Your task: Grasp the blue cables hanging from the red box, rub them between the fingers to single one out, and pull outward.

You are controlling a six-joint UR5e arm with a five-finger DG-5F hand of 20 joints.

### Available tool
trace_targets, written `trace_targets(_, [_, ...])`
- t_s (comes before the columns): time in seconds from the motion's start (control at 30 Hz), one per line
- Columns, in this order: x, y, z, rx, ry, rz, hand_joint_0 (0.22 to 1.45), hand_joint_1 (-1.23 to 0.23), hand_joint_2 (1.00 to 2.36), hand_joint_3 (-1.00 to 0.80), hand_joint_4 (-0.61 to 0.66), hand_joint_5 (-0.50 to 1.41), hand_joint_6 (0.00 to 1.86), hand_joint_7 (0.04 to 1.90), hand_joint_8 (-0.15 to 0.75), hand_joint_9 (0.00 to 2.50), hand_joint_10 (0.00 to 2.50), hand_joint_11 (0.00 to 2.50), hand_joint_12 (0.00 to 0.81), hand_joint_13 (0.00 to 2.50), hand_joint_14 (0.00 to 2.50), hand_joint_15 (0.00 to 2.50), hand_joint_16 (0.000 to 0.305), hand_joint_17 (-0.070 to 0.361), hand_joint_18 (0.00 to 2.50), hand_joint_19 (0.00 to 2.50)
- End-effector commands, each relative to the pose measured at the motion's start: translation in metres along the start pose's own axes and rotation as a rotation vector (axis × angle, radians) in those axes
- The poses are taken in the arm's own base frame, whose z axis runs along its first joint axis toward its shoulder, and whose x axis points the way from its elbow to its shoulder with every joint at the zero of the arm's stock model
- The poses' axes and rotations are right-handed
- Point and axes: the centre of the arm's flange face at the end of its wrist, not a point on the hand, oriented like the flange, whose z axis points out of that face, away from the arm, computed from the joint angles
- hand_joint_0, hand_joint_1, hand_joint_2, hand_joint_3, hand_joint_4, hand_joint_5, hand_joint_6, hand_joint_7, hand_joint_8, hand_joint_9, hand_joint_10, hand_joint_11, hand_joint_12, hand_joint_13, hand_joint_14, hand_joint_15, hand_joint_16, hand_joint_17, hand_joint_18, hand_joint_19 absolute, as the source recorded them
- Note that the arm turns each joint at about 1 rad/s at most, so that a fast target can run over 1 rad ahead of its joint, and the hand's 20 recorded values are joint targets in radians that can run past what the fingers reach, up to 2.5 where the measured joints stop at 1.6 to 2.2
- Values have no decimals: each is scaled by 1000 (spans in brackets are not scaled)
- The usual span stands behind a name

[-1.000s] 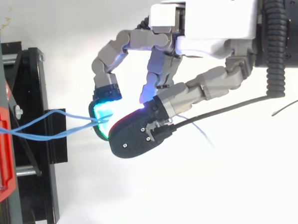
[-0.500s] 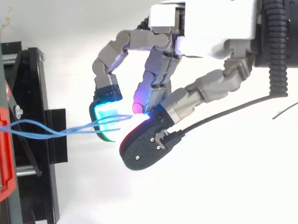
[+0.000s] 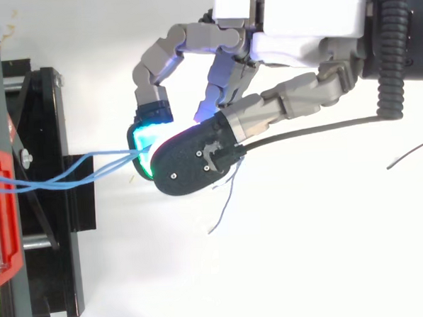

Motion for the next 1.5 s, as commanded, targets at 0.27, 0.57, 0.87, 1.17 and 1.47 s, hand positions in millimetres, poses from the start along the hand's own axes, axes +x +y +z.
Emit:
trace_targets(0.27, [0,0,0,-1,0,-6,506,-705,1000,-500,-4,-159,908,984,220,1145,25,786,306,1126,31,874,50,112,964,835])
trace_targets(0.57, [-1,1,0,-4,-2,-11,504,-297,1000,-500,2,-139,877,974,226,1209,24,775,306,1147,32,881,49,110,972,837])
trace_targets(0.87, [-3,2,0,-6,-5,-21,565,-613,1011,-336,-10,-147,875,1076,216,1199,26,798,291,1135,34,893,45,102,948,845])
trace_targets(1.17, [-3,2,0,-6,-5,-22,654,-746,1002,-482,-61,-155,894,977,200,1174,26,798,275,1133,34,883,43,96,962,830])
trace_targets(1.47, [-5,1,0,-6,-7,-20,673,-803,1000,-500,-124,-155,915,1024,207,1195,23,805,267,1129,36,872,40,91,987,814])
